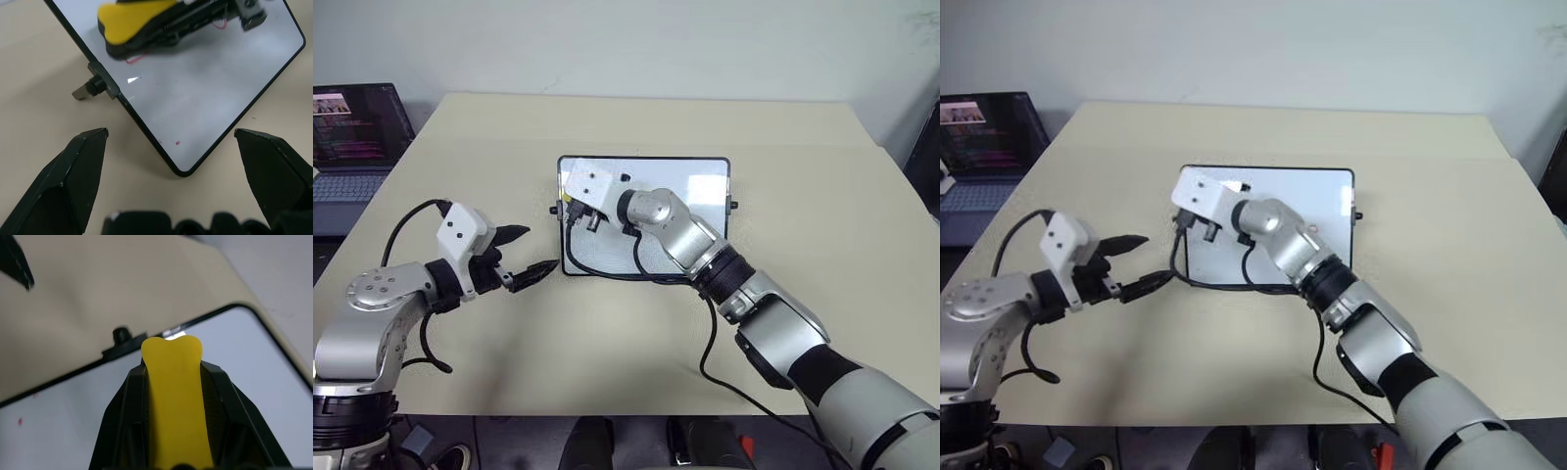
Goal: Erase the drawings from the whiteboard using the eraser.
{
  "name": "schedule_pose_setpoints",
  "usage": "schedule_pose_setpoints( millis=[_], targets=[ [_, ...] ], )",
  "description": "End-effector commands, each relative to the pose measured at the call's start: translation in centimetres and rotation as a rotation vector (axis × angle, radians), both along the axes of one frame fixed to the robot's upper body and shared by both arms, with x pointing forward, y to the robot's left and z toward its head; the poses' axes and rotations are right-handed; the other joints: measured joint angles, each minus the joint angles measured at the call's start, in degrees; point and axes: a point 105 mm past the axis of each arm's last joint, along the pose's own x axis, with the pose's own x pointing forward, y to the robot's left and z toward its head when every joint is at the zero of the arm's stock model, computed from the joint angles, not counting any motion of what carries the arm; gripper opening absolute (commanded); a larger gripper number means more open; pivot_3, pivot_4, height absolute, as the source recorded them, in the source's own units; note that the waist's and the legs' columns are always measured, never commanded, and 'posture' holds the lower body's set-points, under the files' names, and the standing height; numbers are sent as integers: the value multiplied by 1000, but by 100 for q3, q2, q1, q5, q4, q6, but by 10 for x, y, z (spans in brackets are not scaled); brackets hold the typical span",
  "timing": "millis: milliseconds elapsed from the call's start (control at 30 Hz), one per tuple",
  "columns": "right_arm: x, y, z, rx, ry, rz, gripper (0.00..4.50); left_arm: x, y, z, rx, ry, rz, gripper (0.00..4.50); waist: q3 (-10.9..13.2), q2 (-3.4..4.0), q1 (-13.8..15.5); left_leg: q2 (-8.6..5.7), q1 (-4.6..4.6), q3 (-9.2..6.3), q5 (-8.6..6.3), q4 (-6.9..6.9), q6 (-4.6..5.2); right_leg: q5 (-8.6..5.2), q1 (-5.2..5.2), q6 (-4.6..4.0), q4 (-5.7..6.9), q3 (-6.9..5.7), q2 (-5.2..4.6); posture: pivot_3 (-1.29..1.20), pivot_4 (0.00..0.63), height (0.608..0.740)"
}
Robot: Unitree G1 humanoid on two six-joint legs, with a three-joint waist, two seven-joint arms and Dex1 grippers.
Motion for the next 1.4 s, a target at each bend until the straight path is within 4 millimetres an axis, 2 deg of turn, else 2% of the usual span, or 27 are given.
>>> schedule_pose_setpoints(
  millis=[33,100,167,300,367,600,700,733,900,967,1067,1233,1400],
  targets=[
    [0,-3,-6,-83,4,37,1068,1,-4,10,15,-43,-20,4500,-1,-2,1,0,1,0,0,0,0,0,0,0,1,0,0,0,150,740],
    [-4,-5,-15,-118,29,61,1068,2,-5,10,15,-44,-24,4500,-1,-2,1,0,4,-1,0,3,0,0,0,0,9,0,0,0,150,740],
    [-1,-7,-14,-118,3,47,1068,1,-6,9,15,-41,-32,4500,-2,-2,-1,0,9,-1,0,7,0,0,0,0,22,-1,0,0,150,740],
    [10,-8,14,-30,-115,-27,1068,0,-8,7,23,-28,-48,4500,-1,-2,-4,0,15,-2,2,17,0,0,0,0,48,-1,1,0,150,740],
    [12,-8,19,-14,-128,-38,1068,0,-9,6,21,-25,-57,4500,-1,-1,-3,-1,16,-3,2,25,0,-1,0,0,61,-1,2,0,150,740],
    [-1,-18,-25,-201,20,58,1067,0,-13,4,17,-21,-74,4500,-1,-1,-2,-2,16,-5,2,50,1,-1,1,0,77,-1,3,0,150,740],
    [-7,-20,-31,-249,36,92,1067,0,-14,3,16,-19,-77,4500,-1,-1,-2,-2,16,-5,2,58,1,-1,1,0,83,-1,4,0,150,740],
    [-6,-20,-29,-243,24,88,1067,0,-14,3,16,-18,-78,4500,0,-1,-3,-2,16,-6,2,63,1,-1,1,0,87,-1,4,0,150,740],
    [11,-17,10,-113,-141,-21,1066,0,-15,3,14,-20,-83,4500,1,0,-5,0,15,-11,2,88,1,2,3,-5,103,-4,7,0,150,740],
    [14,-18,15,-100,-157,-38,1066,0,-15,2,16,-20,-84,4500,1,0,-1,-1,14,-10,2,91,1,4,3,-7,104,-3,7,0,150,740],
    [12,-23,-5,-186,-96,-6,1066,0,-16,2,14,-23,-84,4500,0,-1,4,-1,11,-10,2,90,1,4,3,-7,98,-4,7,0,150,740],
    [2,-26,-27,-274,-28,57,1066,-1,-18,0,14,-15,-92,4500,0,0,0,0,11,-9,1,87,2,3,3,-7,94,-3,7,0,150,740],
    [-1,-24,-21,-271,-53,68,1066,-2,-17,1,14,-15,-90,4500,0,0,-2,0,14,-10,2,90,2,3,4,-7,100,-4,8,0,150,740]
  ],
)
